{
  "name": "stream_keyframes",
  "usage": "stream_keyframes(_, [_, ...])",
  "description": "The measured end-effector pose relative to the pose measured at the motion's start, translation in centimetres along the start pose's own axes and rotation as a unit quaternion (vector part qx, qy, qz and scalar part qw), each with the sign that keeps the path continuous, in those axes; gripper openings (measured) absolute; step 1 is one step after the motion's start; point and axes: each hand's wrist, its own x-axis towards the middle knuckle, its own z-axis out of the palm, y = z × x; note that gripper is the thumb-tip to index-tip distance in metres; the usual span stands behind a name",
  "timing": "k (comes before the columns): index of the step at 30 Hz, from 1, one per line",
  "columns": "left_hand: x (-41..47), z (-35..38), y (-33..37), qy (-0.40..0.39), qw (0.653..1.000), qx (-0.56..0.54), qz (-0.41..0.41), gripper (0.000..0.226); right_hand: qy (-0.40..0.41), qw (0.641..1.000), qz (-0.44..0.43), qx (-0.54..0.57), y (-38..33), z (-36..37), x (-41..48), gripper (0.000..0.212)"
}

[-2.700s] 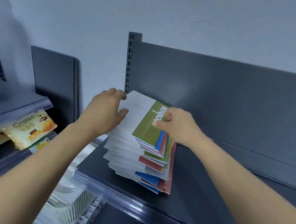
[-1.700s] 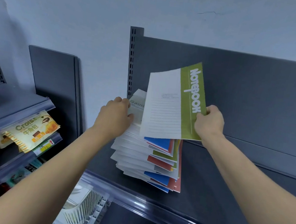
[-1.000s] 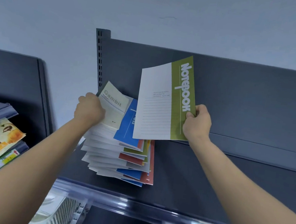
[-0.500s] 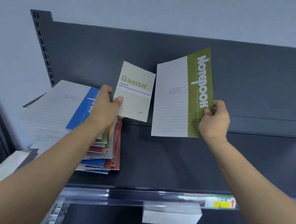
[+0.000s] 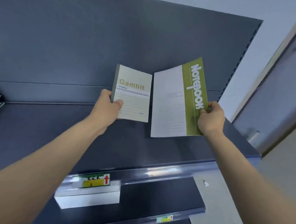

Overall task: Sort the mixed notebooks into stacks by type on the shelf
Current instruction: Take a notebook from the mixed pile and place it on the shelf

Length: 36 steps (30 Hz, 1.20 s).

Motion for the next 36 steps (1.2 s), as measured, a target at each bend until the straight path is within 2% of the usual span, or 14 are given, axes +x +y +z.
stream_keyframes(7, [-0.1, 9.3, -1.1, 0.008, 0.996, 0.023, -0.086, 0.013, -0.065, 0.993, 0.061, -0.083, 7.6, -5.2, 7.8, 0.021])
stream_keyframes(12, [0.3, 12.9, -1.8, 0.01, 0.992, 0.034, -0.119, 0.015, -0.118, 0.976, 0.088, -0.159, 11.2, -6.1, 10.0, 0.024])
stream_keyframes(17, [0.3, 14.8, -2.3, 0.0, 0.99, 0.04, -0.137, 0.021, -0.136, 0.963, 0.115, -0.203, 14.1, -5.7, 11.2, 0.03])
stream_keyframes(22, [0.4, 15.3, -3.0, -0.001, 0.989, 0.037, -0.143, 0.016, -0.128, 0.952, 0.121, -0.249, 15.9, -5.1, 11.2, 0.01])
stream_keyframes(28, [0.9, 15.2, -3.3, 0.004, 0.989, 0.03, -0.145, 0.02, -0.116, 0.951, 0.107, -0.266, 16.5, -5.1, 11.1, 0.023])
stream_keyframes(34, [0.6, 15.2, -3.1, 0.001, 0.99, 0.024, -0.14, 0.02, -0.106, 0.946, 0.111, -0.287, 15.9, -4.9, 10.6, 0.02])
stream_keyframes(36, [0.4, 14.9, -3.2, 0.001, 0.99, 0.023, -0.14, 0.018, -0.091, 0.933, 0.099, -0.335, 15.4, -4.8, 10.1, 0.023])
